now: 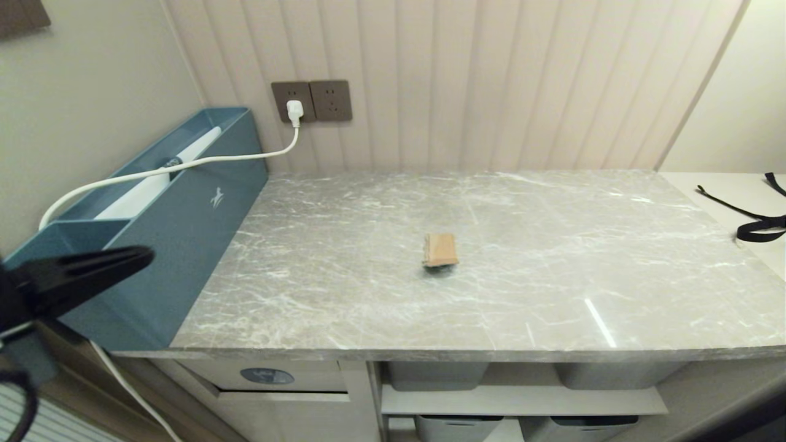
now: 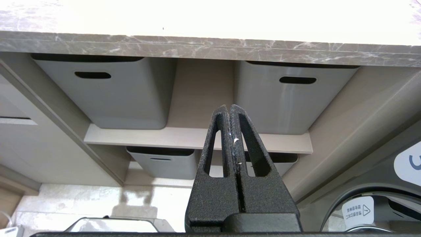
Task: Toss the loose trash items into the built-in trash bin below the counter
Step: Pick up the garbage
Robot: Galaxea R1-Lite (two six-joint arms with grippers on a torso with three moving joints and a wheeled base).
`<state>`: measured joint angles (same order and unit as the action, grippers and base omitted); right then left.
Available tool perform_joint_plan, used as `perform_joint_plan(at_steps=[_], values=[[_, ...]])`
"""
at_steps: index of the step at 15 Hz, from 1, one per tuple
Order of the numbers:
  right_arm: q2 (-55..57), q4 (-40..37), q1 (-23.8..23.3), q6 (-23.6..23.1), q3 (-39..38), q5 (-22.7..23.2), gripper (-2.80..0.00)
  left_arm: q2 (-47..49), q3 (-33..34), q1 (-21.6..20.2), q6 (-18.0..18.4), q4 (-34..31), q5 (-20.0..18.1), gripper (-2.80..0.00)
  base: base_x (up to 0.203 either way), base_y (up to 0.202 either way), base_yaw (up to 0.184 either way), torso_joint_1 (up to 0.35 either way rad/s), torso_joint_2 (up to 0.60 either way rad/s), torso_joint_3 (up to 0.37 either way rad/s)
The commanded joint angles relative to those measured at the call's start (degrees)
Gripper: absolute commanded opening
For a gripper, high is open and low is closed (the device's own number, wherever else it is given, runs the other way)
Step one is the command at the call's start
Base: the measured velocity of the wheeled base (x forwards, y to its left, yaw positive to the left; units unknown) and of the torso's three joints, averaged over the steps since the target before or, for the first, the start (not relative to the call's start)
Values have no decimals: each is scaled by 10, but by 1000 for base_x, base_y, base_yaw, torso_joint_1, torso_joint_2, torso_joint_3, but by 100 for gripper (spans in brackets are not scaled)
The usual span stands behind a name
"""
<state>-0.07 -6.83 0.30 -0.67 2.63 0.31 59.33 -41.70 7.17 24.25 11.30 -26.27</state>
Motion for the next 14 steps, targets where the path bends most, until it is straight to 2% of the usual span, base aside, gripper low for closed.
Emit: perform_joint_plan(at_steps=[1,3,4,6,9,11,12,14], values=[[0,0,0,0,0,0,-280,248,-109,81,76,25,7,-280,0,0,0,0,0,0],[0,0,0,0,0,0,-280,358,-176,154,122,67,28,-280,0,0,0,0,0,0],[0,0,0,0,0,0,-280,403,-209,184,138,91,37,0,0,0,0,0,0,0],[0,0,0,0,0,0,-280,470,-282,232,163,124,52,0,0,0,0,0,0,0],[0,0,0,0,0,0,-280,536,-356,274,237,138,85,0,0,0,0,0,0,0],[0,0,0,0,0,0,-280,542,-359,293,263,139,92,0,0,0,0,0,0,0],[0,0,0,0,0,0,-280,552,-354,302,288,138,93,0,0,0,0,0,0,0],[0,0,0,0,0,0,-280,561,-352,303,299,138,97,0,0,0,0,0,0,0]])
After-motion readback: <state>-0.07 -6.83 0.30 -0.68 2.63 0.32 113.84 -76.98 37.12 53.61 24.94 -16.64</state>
